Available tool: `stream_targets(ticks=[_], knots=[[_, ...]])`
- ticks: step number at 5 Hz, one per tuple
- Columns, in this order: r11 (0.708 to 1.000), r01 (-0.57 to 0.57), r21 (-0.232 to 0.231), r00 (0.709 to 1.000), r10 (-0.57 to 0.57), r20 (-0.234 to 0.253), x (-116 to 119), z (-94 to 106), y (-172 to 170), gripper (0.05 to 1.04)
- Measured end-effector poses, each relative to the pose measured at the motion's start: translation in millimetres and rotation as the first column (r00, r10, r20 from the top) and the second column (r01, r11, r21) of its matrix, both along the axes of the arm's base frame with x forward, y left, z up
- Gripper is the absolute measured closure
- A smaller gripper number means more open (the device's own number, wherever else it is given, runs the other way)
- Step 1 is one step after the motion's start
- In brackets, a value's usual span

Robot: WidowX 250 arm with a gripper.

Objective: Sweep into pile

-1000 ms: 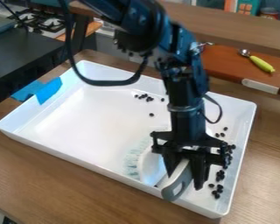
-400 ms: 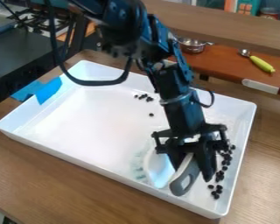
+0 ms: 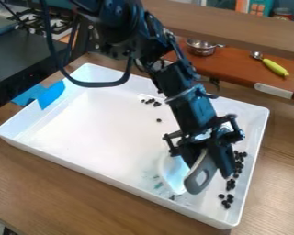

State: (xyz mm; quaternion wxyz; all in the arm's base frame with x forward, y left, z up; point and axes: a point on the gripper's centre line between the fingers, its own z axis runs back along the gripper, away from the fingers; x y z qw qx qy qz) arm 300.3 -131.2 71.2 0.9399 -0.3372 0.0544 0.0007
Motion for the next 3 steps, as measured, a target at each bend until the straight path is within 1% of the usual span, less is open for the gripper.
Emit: stream_targets(ticks=[1, 2, 3], knots=[[0.998, 0.003, -0.06, 1.0, -0.003, 0.0, 0.8, 0.9, -10.1, 0.614], [0.996, 0.007, -0.089, 1.0, -0.009, -0.019, 2.0, -2.9, -18.7, 0.614], [0.995, 0.014, -0.101, 0.999, -0.017, -0.031, 2.4, -3.6, -23.8, 0.615]])
